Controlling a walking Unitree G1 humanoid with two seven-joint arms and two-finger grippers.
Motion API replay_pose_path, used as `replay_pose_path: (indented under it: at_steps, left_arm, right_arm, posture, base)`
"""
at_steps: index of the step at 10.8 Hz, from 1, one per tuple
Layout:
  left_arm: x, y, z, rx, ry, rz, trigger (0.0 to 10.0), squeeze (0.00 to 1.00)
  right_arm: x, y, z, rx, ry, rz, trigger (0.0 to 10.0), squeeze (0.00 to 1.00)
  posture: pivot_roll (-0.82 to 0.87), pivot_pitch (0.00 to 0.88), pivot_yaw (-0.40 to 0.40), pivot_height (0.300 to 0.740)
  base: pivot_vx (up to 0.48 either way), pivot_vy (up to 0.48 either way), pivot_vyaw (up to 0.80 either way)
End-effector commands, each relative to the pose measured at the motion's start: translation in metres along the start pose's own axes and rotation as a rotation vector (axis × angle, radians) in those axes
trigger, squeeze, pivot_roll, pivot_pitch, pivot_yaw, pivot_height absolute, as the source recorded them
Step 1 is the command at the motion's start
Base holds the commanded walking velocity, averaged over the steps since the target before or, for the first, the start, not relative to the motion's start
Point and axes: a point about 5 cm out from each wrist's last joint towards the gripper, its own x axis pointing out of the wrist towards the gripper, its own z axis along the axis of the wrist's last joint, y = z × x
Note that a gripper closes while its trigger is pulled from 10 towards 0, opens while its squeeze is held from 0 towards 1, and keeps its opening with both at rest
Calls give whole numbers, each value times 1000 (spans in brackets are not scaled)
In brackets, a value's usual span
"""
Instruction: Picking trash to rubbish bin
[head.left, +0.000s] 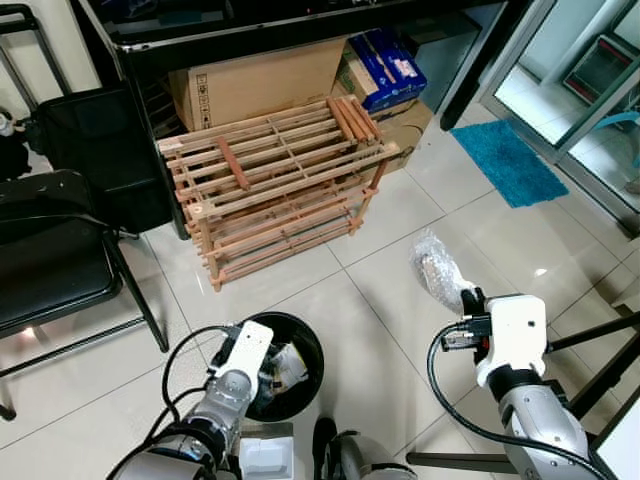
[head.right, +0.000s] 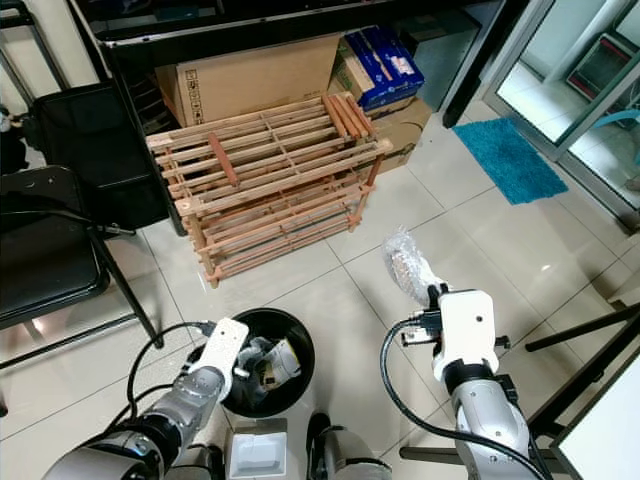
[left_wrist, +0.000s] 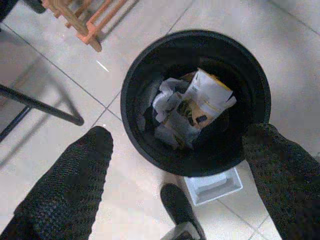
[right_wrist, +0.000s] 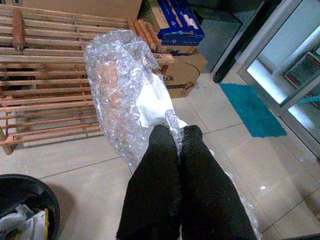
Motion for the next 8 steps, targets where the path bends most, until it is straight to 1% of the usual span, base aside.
replay_pose_path:
  at_steps: [1, 3, 4, 5, 6, 7, 8]
  left_arm:
    - [0, -1, 6, -29, -35, 7, 10000, 1000]
    - [0, 14, 23, -68, -155, 36, 10000, 1000]
    - [-2, 19, 29, -67, -209, 45, 10000, 1000]
    - [-5, 27, 39, -61, -290, 60, 10000, 929]
    - [-11, 35, 49, -60, -371, 68, 10000, 0]
    - [-16, 37, 54, -59, -412, 66, 10000, 0]
    - [-28, 39, 71, -53, -513, 54, 10000, 0]
  right_arm:
    - [0, -7, -4, -16, 7, -26, 10000, 0]
    - [12, -2, -1, -2, -20, -15, 10000, 0]
    - [17, 0, 0, 5, -30, -4, 10000, 0]
    - [24, 3, 3, 13, -53, 10, 10000, 0]
    - [36, 5, 9, 25, -98, 21, 10000, 0]
    - [43, 6, 12, 28, -119, 26, 10000, 0]
    - [55, 10, 17, 38, -157, 51, 10000, 0]
  posture:
    - [12, 216, -145, 740]
    - [87, 224, -144, 740]
    - [109, 224, -144, 740]
    - [151, 222, -144, 740]
    - [186, 215, -144, 740]
    - [219, 204, -143, 740]
    - [249, 193, -141, 740]
  base:
    - [0, 0, 0]
    - [0, 0, 0]
    - [0, 0, 0]
    - [0, 0, 0]
    - [0, 0, 0]
    - [0, 0, 0]
    - [0, 0, 0]
